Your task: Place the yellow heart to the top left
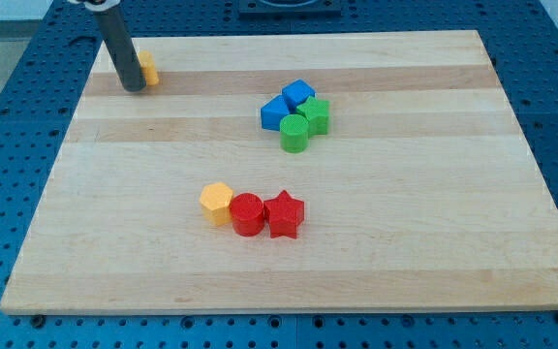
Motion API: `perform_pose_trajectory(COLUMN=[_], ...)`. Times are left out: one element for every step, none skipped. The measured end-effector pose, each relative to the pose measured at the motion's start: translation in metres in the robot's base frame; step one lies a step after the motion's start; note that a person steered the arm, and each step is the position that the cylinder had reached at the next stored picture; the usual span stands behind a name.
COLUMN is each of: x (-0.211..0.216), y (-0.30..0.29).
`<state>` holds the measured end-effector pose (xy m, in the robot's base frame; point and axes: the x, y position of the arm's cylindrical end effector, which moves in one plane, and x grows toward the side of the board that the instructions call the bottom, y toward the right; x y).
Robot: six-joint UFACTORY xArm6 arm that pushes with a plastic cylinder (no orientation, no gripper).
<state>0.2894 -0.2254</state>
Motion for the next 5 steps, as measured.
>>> perform_pose_trajectory(x=[-0.024, -0.022, -0.01, -0.012, -0.03], y=[0.0, 0.001, 0.019, 0.045, 0.042])
